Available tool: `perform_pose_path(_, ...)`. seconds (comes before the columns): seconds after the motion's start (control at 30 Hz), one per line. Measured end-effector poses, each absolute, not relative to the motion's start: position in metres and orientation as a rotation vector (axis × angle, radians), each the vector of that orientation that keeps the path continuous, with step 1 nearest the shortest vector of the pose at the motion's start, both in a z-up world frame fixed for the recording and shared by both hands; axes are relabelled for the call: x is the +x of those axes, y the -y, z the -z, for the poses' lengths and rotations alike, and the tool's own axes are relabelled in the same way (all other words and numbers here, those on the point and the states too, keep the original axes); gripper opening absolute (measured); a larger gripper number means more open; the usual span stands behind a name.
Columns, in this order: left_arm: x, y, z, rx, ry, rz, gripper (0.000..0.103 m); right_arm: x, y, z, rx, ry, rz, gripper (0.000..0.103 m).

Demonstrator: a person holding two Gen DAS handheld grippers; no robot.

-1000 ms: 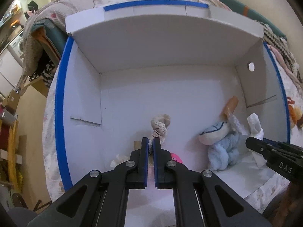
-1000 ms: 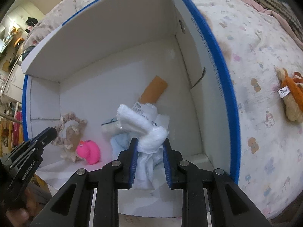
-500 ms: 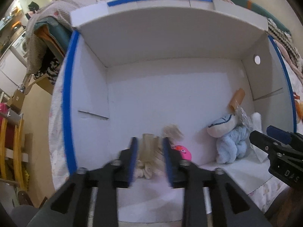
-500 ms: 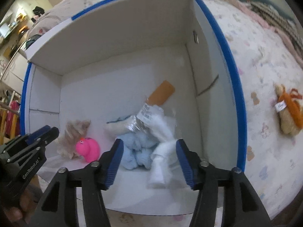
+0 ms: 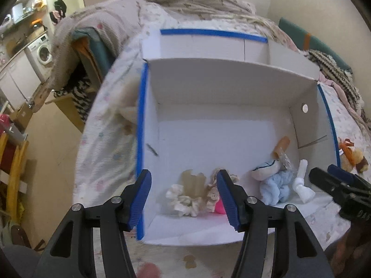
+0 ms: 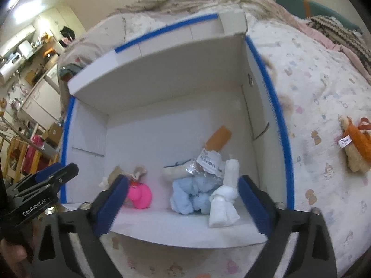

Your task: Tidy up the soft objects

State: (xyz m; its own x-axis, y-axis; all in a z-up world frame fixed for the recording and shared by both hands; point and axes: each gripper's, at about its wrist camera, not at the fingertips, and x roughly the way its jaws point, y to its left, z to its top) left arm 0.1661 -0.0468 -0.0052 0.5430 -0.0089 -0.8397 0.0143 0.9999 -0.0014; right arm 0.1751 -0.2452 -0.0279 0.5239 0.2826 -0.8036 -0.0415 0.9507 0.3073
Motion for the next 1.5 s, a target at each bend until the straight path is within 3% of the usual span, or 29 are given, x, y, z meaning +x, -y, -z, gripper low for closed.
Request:
perform_pose_path(0.13, 0.147, 0.033, -0.005, -0.002, -0.949, -0.005, 0.056, 0.163, 0.25, 0.018, 0.3, -0.959, -0.197, 0.103)
perform_pose_path(0.27, 0.124, 0.02, -0.021, -0.016, -0.873, -0.019, 0.074, 0.149, 0.254, 0.013, 0.308, -0.935, -0.19, 0.103)
perform_pose_path(0.6, 0.07, 0.008, -0.036, -0.002, -0.74, -0.03, 0.101, 0.094, 0.246, 0.001, 0.276, -0.802, -0.15, 0.103)
perform_pose_path(0.97, 0.027, 0.003, -0.056, -0.006, -0.546, -0.075, 0.102, 0.065, 0.227, -0.019, 0.146, -0.636, -0.108, 0.103)
perform_pose_path(1.5, 0.04, 0.006, -0.042, -0.017, -0.616, -0.053, 0.102, 0.068, 0.22, -0.013, 0.113, -0.65, -0.091, 0.103)
